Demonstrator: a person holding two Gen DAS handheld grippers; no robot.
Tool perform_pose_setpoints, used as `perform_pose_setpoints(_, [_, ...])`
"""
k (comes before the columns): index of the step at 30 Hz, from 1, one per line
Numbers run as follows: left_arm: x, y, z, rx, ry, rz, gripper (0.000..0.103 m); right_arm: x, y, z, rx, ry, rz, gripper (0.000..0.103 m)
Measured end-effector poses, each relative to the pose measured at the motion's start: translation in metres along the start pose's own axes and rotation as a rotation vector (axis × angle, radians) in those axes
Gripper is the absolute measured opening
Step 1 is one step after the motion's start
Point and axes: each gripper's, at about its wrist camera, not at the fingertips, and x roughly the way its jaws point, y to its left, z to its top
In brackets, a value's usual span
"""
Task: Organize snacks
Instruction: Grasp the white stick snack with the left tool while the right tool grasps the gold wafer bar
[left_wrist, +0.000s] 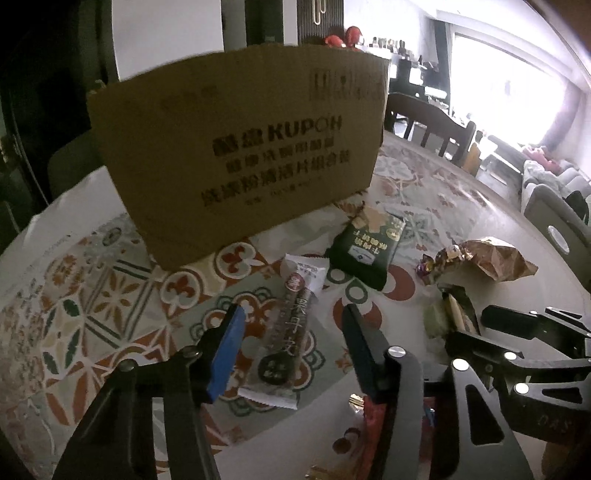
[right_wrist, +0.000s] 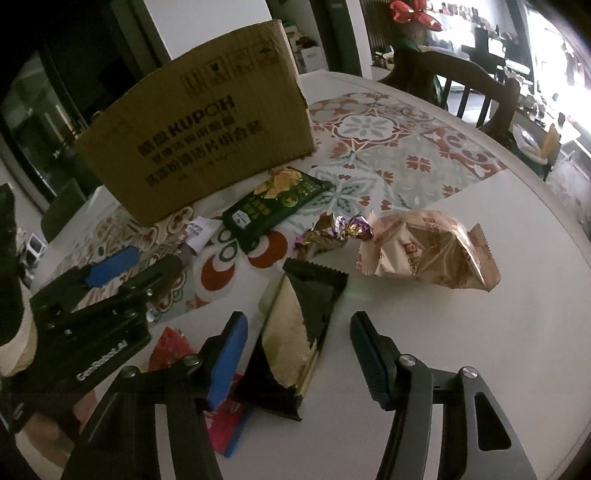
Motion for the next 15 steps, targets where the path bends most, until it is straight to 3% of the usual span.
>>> perform_pose_setpoints(4, [0.006,-0.001,0.000,-0.003,0.025,-0.011,0.049,0.001,0.000,0.001,-0.009,-0.004,-0.006,0.050])
perform_pose_setpoints(10, [0.012,-0.002,-0.001,-0.004,0.053,-0.016,0.036,0.003,-0.001,0.003,-0.013,-0.006,-0.002,0.039])
perform_pose_setpoints(12, [0.013,-0.003,-0.002,-0.001,0.059,-0.025,0.026,0.003,-0.002,0.003,-0.011,-0.008,-0.001,0.038])
perform_pose_setpoints(15, [0.014,-0.004,-0.003,0.007,0.057,-0.020,0.025,0.003,-0.001,0.003,-0.020,-0.010,0.000,0.036])
